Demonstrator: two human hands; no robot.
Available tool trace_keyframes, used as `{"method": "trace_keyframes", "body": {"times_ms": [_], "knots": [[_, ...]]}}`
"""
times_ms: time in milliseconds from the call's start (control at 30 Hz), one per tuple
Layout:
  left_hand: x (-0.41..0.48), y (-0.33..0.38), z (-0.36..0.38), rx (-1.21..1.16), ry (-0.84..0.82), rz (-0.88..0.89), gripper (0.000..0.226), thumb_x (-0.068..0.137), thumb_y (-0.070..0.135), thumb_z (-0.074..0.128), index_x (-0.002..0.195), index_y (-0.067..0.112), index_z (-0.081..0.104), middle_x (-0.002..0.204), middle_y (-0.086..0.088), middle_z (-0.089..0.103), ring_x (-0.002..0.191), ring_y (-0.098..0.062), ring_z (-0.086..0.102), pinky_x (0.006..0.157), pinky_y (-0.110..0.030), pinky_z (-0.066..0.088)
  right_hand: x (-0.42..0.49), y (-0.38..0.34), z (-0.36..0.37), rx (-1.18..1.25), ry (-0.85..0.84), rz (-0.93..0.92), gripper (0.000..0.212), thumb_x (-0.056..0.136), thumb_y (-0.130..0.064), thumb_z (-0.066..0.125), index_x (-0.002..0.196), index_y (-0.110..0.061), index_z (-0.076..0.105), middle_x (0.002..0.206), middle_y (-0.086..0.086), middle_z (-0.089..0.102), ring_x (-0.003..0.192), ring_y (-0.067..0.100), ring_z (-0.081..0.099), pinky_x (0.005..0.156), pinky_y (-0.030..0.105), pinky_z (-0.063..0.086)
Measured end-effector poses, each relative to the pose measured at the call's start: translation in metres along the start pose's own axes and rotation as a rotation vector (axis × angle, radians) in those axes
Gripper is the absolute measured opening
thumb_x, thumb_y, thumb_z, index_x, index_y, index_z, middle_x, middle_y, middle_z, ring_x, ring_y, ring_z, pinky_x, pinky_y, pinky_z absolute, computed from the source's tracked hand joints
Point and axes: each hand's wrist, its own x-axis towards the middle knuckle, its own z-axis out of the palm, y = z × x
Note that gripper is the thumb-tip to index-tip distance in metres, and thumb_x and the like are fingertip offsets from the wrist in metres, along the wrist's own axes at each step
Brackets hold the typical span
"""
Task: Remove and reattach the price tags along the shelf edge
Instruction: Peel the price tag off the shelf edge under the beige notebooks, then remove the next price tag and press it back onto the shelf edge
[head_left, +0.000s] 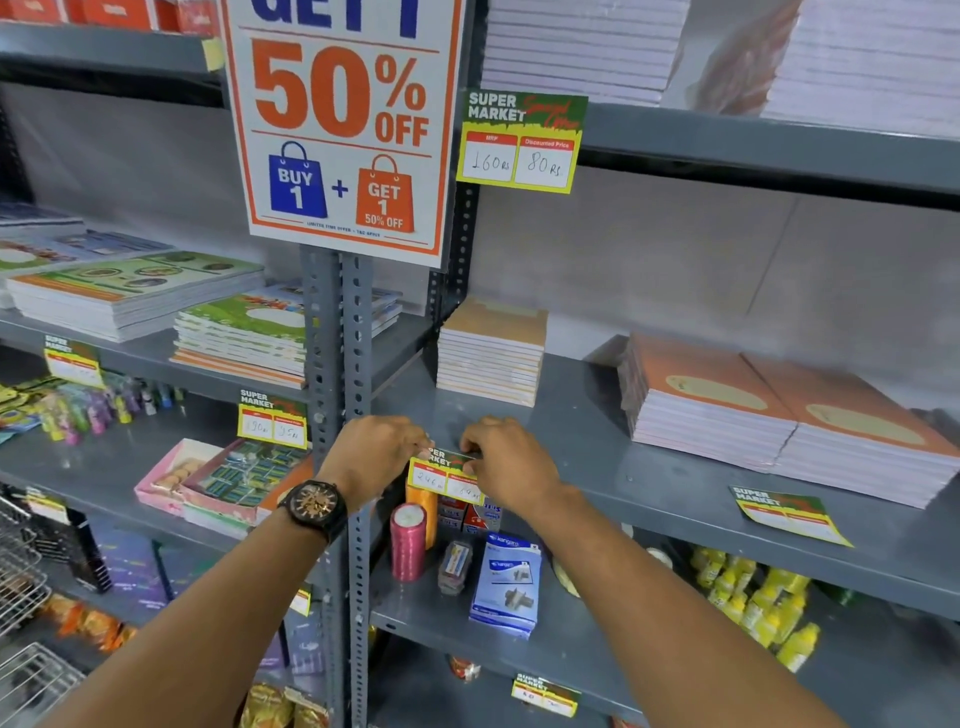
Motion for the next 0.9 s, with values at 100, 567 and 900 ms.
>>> {"method": "trace_keyframes", "body": {"times_ms": [100,567,900], "knots": [[0.001,0.0,-0.002,-0.044,-0.004,-0.043,0.013,0.084,0.013,0.067,0.084,0.024,0.075,0.085,0.009,0.075,0.075,-0.011,0.069,0.064,-0.029,0.056,-0.002,-0.003,0.006,-0.066,0.043,-0.036,0.022,0.08,-0.013,0.071,0.1,-0.014,0.062,0.102,0.007,0.062,0.096,0.026,0.053,0.072,0.036,0.044],[0.032,0.051,-0.007,-0.469,-0.02,-0.236,0.049,0.074,-0.016,0.046,0.094,0.023,0.067,0.103,0.007,0.067,0.1,-0.009,0.061,0.084,-0.021,0.047,-0.07,0.085,-0.056,0.239,0.228,0.113,0.028,0.091,-0.018,0.063,0.119,-0.022,0.065,0.118,0.002,0.069,0.105,0.02,0.064,0.093,0.03,0.049],[0.121,0.233,0.061,-0.657,-0.333,-0.164,0.027,0.084,0.023,0.067,0.11,0.024,0.062,0.107,0.007,0.065,0.097,-0.01,0.062,0.085,-0.017,0.048,-0.16,0.252,-0.14,0.143,0.129,0.452,0.03,0.081,-0.026,0.075,0.108,-0.017,0.069,0.118,0.005,0.069,0.112,0.023,0.061,0.088,0.019,0.037]]}}
